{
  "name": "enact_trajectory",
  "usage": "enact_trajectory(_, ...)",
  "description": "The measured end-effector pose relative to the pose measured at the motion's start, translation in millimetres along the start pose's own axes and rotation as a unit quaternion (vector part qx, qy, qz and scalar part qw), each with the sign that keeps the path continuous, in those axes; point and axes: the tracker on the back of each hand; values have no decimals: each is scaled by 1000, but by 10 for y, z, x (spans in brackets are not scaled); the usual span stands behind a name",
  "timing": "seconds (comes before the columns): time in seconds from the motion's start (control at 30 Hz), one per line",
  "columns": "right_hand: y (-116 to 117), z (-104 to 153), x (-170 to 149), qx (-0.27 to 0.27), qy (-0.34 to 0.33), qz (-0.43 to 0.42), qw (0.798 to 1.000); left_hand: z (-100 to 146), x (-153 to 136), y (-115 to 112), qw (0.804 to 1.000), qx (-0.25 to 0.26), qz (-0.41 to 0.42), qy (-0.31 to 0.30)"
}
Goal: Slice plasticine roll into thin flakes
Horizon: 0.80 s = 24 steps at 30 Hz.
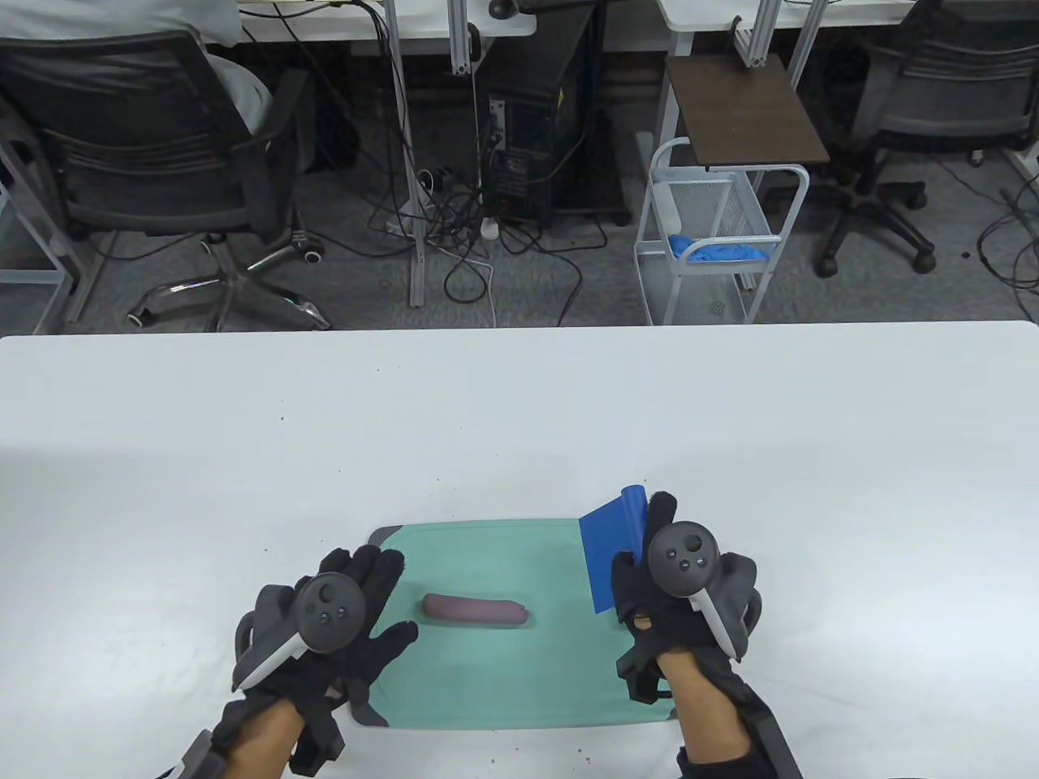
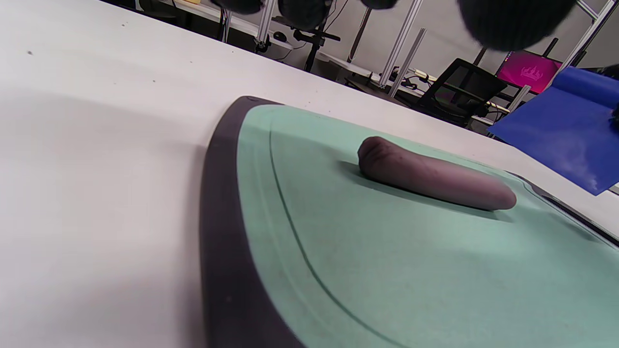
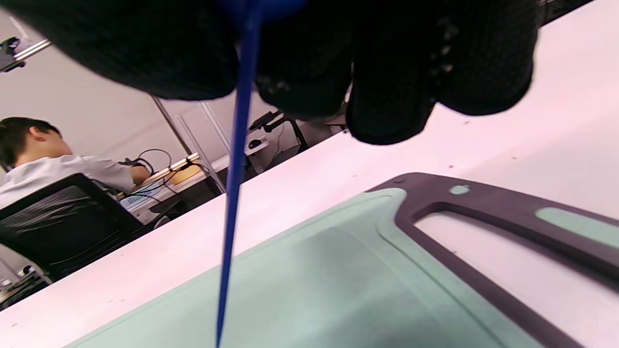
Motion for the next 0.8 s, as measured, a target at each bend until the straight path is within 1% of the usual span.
enact_trajectory(0.3,98,243,505,-19,-16,45,999,-16,136,-76,1000,-12,2,-18)
enact_trajectory(0.47,239,373,716,-19,-15,62,998,-35,299,-114,998,10,0,-60)
enact_trajectory(0.63,303,477,842,-37,-23,90,995,-106,550,-196,992,12,-37,-116)
enact_trajectory(0.8,415,503,856,-24,-17,104,994,-254,728,-356,986,0,-74,-150)
Point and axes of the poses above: the tracker on the back of each hand, its own x axis roughly to the thumb side, its own z axis roughly from the fingertips to the wrist, y = z × x, and after that the axes turned 15 degrees about x, right-handed
